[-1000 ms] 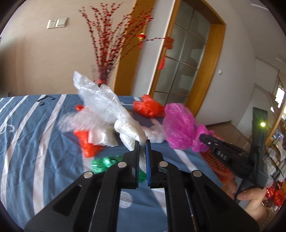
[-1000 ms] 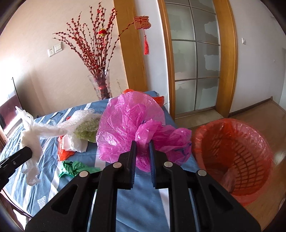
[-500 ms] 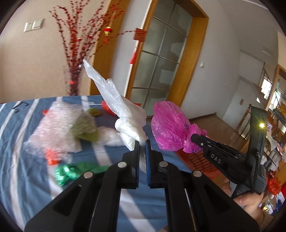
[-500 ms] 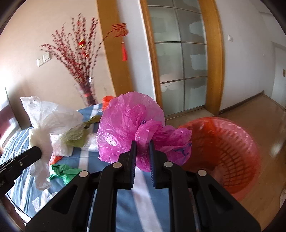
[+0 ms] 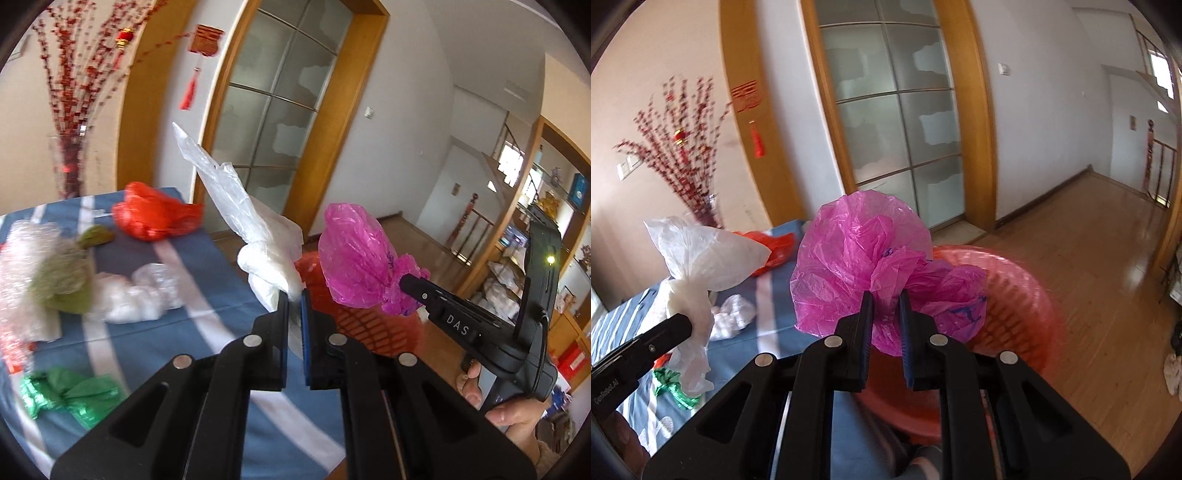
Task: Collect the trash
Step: 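Carry the pink bag and white bag in both tools over the basket, then open both tools to drop the bags into the basket, then return to the table and close the right tool on the green bag, then grasp the clear bubble wrap with the left tool while the right tool holds the green bag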
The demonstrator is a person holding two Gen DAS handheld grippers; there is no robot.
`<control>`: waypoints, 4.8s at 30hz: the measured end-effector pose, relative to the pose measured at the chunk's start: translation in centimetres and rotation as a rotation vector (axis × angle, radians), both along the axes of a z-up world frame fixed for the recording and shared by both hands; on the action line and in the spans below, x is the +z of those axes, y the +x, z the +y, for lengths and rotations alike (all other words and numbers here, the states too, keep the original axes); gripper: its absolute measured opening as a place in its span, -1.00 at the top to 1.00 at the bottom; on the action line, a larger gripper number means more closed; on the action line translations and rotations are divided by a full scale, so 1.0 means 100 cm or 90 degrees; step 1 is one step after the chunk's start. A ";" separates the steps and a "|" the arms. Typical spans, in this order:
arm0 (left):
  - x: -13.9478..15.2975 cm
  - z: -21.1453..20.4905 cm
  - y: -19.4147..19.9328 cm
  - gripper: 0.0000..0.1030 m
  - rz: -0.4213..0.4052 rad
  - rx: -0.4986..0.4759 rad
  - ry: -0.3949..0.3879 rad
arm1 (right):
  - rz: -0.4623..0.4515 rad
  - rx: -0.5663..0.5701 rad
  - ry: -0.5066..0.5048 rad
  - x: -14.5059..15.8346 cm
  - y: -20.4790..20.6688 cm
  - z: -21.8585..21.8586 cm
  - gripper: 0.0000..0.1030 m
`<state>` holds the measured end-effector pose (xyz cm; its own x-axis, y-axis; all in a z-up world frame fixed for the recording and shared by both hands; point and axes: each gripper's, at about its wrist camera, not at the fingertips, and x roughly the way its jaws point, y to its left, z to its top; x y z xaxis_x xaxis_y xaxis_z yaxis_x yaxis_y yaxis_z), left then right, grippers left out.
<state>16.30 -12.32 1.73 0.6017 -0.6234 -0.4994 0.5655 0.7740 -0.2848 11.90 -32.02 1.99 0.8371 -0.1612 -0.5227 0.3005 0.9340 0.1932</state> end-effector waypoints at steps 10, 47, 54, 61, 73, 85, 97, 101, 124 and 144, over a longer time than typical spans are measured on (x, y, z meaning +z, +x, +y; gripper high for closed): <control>-0.009 -0.057 0.014 0.85 0.012 -0.067 0.012 | 0.003 -0.046 0.023 -0.010 -0.001 -0.037 0.72; -0.043 0.009 0.027 -0.12 0.024 0.108 0.124 | 0.027 -0.030 0.016 -0.020 0.005 -0.031 0.00; -0.037 0.097 0.010 -0.24 -0.005 0.232 0.152 | 0.040 0.094 0.007 -0.020 0.025 0.033 0.00; -0.038 0.178 -0.007 -0.27 -0.014 0.354 0.187 | 0.048 0.244 -0.005 -0.020 0.039 0.118 0.00; -0.043 0.263 -0.031 -0.33 0.017 0.468 0.155 | 0.100 0.445 -0.034 -0.039 0.054 0.247 0.00; -0.050 0.296 -0.041 -0.33 0.036 0.493 0.124 | 0.175 0.480 -0.082 -0.066 0.068 0.291 0.00; -0.050 0.290 -0.037 -0.33 0.044 0.476 0.110 | 0.192 0.472 -0.094 -0.074 0.073 0.287 0.47; -0.046 0.279 -0.030 -0.33 0.042 0.458 0.108 | 0.184 0.460 -0.087 -0.068 0.069 0.272 0.55; -0.058 0.196 0.086 -0.51 0.103 0.399 0.207 | 0.158 0.312 -0.055 -0.052 0.062 0.174 0.57; -0.036 0.190 0.053 0.93 0.077 0.316 0.129 | 0.109 0.263 -0.028 -0.028 0.047 0.141 0.57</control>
<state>21.61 6.67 -1.87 0.7294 -0.1637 -0.6642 0.0907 0.9855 -0.1433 16.63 -17.93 -0.77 0.7380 0.1440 -0.6592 -0.0759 0.9885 0.1309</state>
